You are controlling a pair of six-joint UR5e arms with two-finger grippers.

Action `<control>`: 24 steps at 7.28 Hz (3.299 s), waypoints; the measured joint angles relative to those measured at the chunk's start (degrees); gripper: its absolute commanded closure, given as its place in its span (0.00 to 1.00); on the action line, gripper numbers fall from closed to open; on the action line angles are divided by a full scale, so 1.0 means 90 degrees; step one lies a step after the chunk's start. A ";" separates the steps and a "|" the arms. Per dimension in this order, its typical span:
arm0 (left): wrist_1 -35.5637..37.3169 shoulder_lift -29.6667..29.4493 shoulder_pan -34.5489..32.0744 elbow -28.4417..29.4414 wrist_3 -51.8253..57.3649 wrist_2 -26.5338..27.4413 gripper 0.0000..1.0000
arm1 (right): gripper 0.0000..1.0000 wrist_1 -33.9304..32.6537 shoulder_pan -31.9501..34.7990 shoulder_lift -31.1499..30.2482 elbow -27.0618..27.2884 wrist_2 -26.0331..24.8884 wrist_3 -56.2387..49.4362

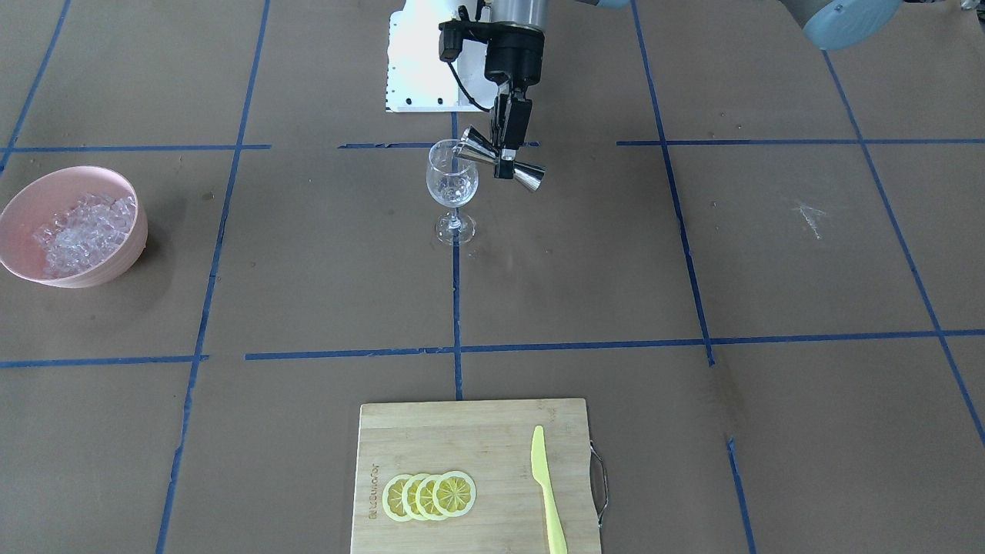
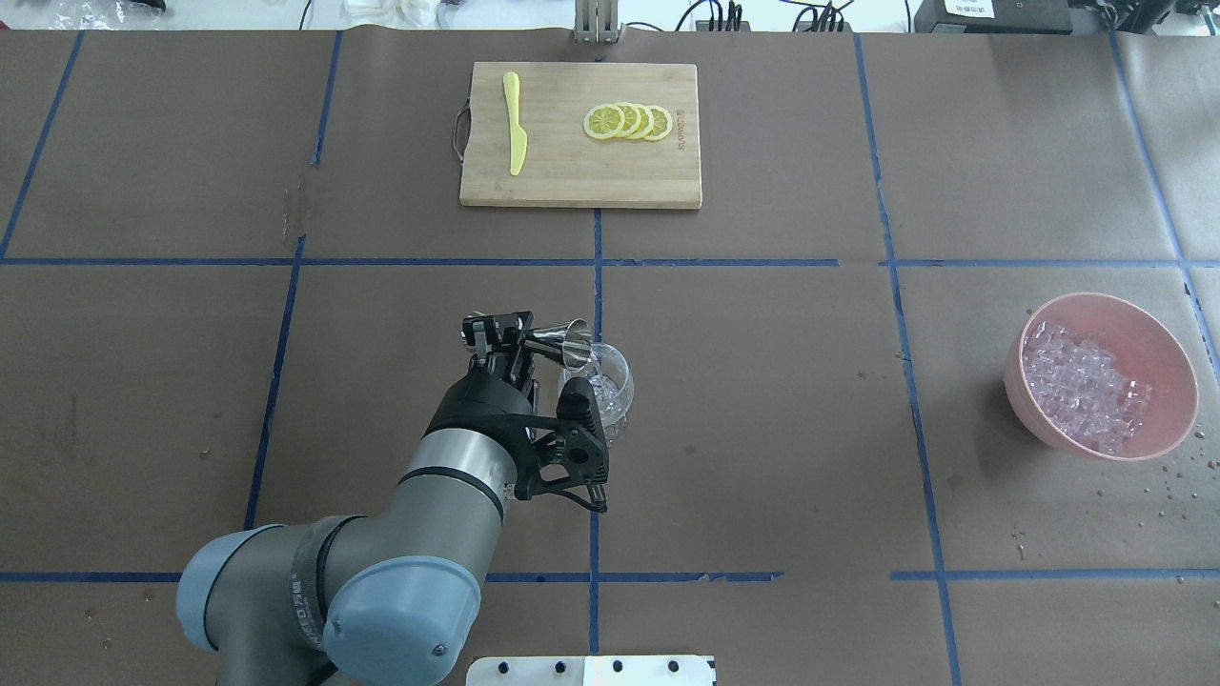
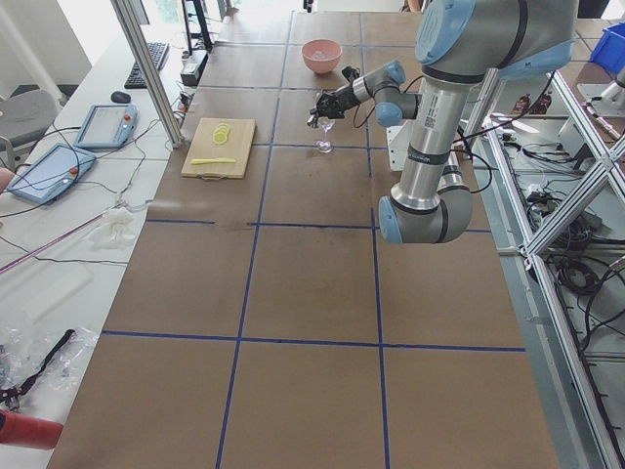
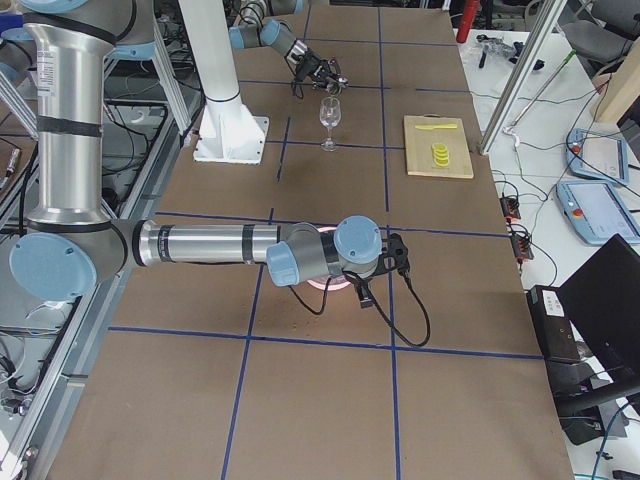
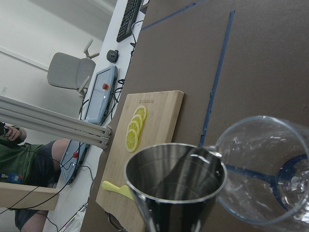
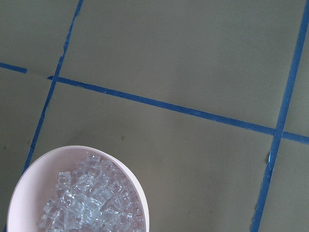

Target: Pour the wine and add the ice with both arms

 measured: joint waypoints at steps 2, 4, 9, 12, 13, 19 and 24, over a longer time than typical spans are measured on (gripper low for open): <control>0.0447 -0.0103 -0.0017 -0.0098 0.0441 0.0000 1.00 | 0.00 0.0006 0.0000 0.0002 0.0047 0.0000 0.0000; 0.0833 -0.0291 -0.0039 -0.0111 0.0855 0.0000 1.00 | 0.00 0.0007 0.0000 0.0003 0.0126 -0.0001 -0.0002; 0.0981 -0.0391 -0.0085 -0.0103 0.2025 0.0000 1.00 | 0.00 0.0006 -0.0018 0.0009 0.0234 0.0000 -0.0013; 0.0985 -0.0466 -0.0083 -0.0089 0.2363 0.0006 1.00 | 0.00 -0.0006 -0.0084 0.0010 0.0228 0.0000 -0.0004; 0.0975 -0.0484 -0.0105 -0.0109 0.2352 0.0003 1.00 | 0.00 -0.0009 -0.0147 0.0013 0.0227 -0.0002 -0.0002; -0.1108 0.0720 -0.0294 -0.0247 -0.2072 -0.0009 1.00 | 0.00 0.0018 -0.0781 0.0224 0.0410 -0.0130 0.1379; -0.3757 0.3249 -0.0312 -0.0188 -0.5142 -0.0014 1.00 | 0.00 0.0347 -0.1136 0.0151 0.0626 -0.0579 0.1985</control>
